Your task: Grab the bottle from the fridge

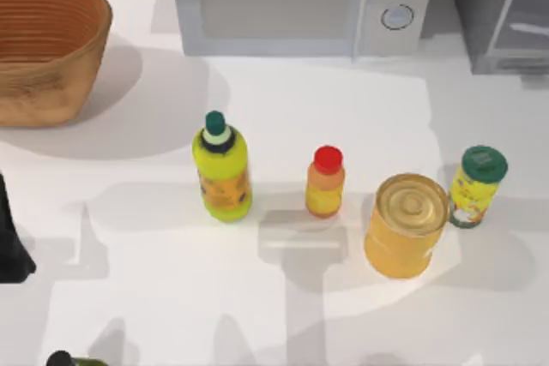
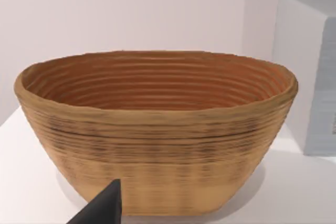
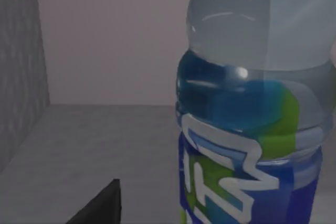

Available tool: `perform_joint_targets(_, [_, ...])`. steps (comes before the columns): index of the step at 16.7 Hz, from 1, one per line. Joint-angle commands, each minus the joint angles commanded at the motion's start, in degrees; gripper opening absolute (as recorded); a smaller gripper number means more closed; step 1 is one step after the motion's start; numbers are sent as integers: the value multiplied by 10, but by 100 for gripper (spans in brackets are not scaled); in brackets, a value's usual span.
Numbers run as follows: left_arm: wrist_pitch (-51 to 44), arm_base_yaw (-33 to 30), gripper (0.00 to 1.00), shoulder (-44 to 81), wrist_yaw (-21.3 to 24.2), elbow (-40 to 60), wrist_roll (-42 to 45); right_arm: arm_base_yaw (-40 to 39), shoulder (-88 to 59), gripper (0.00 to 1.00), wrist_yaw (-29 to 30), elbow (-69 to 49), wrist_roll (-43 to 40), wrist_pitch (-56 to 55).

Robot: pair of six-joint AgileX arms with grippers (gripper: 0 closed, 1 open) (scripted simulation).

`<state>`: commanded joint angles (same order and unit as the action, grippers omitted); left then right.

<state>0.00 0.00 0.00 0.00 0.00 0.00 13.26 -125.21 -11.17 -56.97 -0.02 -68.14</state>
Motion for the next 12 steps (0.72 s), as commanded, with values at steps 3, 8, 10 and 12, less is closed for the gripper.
perform_joint_targets(3, [0, 0, 100, 0, 0, 0, 0, 3, 3, 100, -1, 2, 0, -2])
perform_joint_targets(8, [0, 0, 100, 0, 0, 0, 0, -4, -35, 100, 5, -65, 0, 31])
perform_joint_targets(10, [0, 0, 100, 0, 0, 0, 0, -9, -59, 100, 10, -117, 0, 55])
perform_joint_targets(12, [0, 0, 100, 0, 0, 0, 0, -13, -77, 100, 14, -155, -1, 76])
